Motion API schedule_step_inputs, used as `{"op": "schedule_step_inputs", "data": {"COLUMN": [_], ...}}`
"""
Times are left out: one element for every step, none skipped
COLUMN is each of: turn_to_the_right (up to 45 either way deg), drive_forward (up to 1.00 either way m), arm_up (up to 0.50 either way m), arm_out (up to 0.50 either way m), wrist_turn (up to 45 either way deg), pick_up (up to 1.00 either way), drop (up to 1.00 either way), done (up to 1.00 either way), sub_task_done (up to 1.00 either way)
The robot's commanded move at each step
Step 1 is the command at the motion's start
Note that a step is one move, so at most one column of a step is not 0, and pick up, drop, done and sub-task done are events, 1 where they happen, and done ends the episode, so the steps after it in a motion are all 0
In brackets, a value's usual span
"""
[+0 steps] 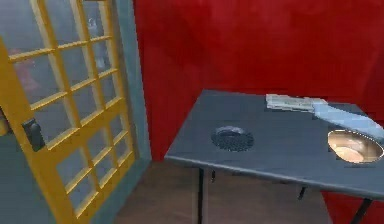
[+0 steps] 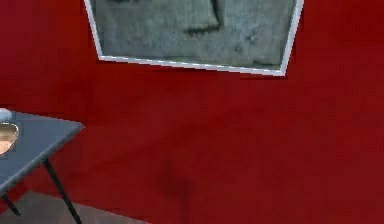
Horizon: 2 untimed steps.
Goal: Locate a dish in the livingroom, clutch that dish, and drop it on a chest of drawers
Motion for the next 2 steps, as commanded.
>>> {"op": "schedule_step_inputs", "data": {"turn_to_the_right": [45.0,21.0], "drive_forward": [0.0,0.0], "arm_up": [0.0,0.0], "arm_out": [0.0,0.0], "wrist_turn": [0.0,0.0], "pick_up": [0.0,0.0], "drop": [0.0,0.0], "done": [0.0,0.0], "sub_task_done": [0.0,0.0]}}
